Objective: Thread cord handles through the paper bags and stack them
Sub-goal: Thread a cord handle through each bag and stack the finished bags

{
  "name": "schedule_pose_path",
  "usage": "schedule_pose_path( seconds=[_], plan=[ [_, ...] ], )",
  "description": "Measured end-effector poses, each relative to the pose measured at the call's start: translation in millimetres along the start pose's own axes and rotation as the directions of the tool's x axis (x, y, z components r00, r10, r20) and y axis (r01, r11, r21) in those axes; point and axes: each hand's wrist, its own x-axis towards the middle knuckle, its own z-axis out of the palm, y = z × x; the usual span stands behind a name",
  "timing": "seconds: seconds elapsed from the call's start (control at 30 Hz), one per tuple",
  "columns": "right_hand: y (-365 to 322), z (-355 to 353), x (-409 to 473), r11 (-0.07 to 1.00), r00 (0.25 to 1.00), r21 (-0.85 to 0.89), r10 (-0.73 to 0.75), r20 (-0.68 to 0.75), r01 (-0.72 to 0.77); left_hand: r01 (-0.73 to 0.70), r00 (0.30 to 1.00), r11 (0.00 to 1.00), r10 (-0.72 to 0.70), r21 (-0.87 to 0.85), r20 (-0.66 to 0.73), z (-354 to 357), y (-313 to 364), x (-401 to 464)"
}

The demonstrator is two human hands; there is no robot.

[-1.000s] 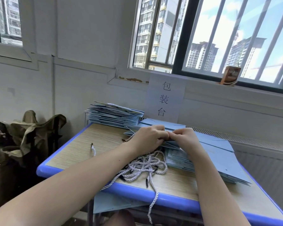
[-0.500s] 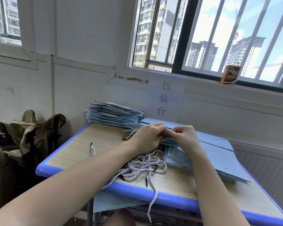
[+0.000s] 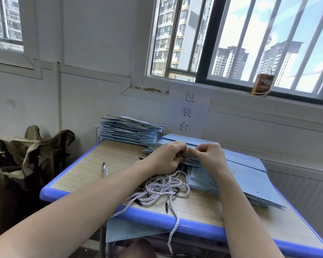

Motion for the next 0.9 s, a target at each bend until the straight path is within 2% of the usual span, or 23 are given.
schedule_pose_path(
  seconds=[0.23,0.53,0.77,0.9],
  plan=[
    [-2,-1,-1,1.0,0.999,0.016,0.018,0.033,-0.018,0.027,0.994,0.999,-0.022,0.038,-0.109,-1,3,-1],
    [0,0,-1,0.998,0.996,0.026,0.049,0.074,-0.051,0.035,0.897,0.999,-0.022,0.022,-0.442,-5,8,-1],
    [0,1,-1,0.998,0.992,0.012,0.057,0.115,-0.058,0.018,0.889,1.0,-0.007,0.02,-0.459,-6,11,-3],
    [0,0,-4,0.997,0.985,-0.061,0.063,0.158,-0.054,0.074,0.896,0.997,-0.051,0.034,-0.441,-9,8,-1]
  ],
)
